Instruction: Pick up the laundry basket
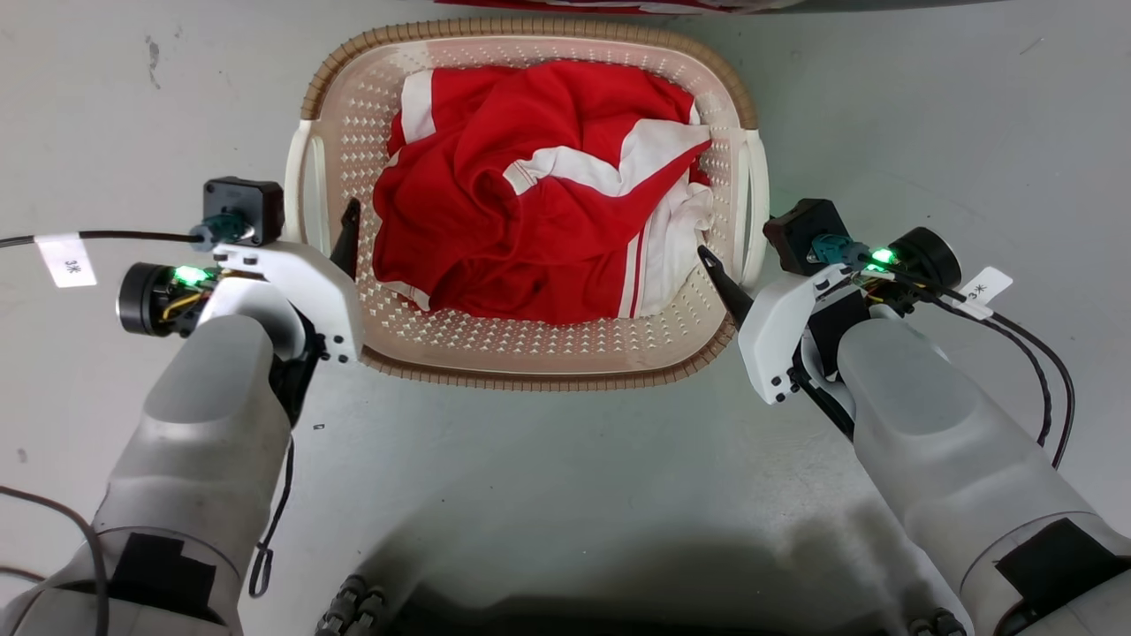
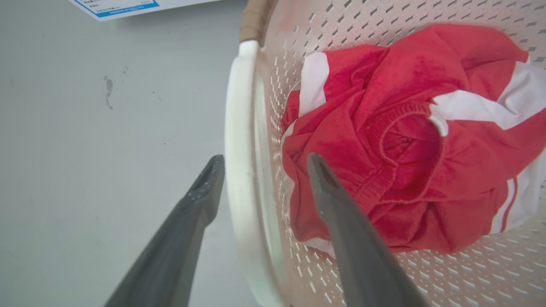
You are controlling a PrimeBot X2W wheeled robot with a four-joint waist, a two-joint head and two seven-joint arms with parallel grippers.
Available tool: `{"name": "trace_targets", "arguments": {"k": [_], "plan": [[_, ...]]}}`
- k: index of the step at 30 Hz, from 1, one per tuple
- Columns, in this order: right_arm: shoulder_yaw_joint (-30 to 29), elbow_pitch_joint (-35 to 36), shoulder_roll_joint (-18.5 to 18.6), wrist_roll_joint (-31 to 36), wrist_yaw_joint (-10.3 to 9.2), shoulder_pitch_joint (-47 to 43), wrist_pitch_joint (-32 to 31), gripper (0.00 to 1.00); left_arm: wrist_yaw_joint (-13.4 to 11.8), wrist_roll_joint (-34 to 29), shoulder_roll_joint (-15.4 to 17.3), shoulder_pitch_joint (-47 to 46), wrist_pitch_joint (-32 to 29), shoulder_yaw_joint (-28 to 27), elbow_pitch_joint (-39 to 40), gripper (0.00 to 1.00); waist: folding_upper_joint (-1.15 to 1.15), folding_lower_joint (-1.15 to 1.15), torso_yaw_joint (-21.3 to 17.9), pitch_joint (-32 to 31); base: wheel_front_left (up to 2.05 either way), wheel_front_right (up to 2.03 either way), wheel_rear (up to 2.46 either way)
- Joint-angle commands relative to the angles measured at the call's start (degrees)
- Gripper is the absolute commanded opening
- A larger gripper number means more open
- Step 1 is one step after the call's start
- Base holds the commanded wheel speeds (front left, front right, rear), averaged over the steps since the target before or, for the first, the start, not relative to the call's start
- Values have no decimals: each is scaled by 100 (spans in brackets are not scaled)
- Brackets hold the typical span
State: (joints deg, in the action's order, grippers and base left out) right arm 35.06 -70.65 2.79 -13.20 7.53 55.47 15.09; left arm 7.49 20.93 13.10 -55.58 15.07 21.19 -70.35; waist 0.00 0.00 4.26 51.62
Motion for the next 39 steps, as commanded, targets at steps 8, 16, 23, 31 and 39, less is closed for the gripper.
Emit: {"name": "trace_targets", "arguments": {"k": [8,16,23,31,39], "plan": [[149,-46,18,-93,12,110,-21,0,-11,158,-88,-118,-45,324,-147,0,0,0,27,9,0,0,0],[230,-120,7,-164,25,50,-56,0,-10,352,-137,-25,-16,507,-211,0,0,0,42,-192,0,0,0],[383,-108,-4,-303,26,-126,-192,0,-10,541,-229,128,-84,668,-256,0,0,0,9,-612,0,0,0],[663,11,-9,-633,28,-466,-475,0,-10,768,-180,366,-342,898,-276,0,0,0,-170,-1333,0,0,0],[912,-43,-8,-973,28,-853,-804,0,-10,1044,-230,693,-563,1099,-282,0,0,0,-325,-2134,0,0,0]]}}
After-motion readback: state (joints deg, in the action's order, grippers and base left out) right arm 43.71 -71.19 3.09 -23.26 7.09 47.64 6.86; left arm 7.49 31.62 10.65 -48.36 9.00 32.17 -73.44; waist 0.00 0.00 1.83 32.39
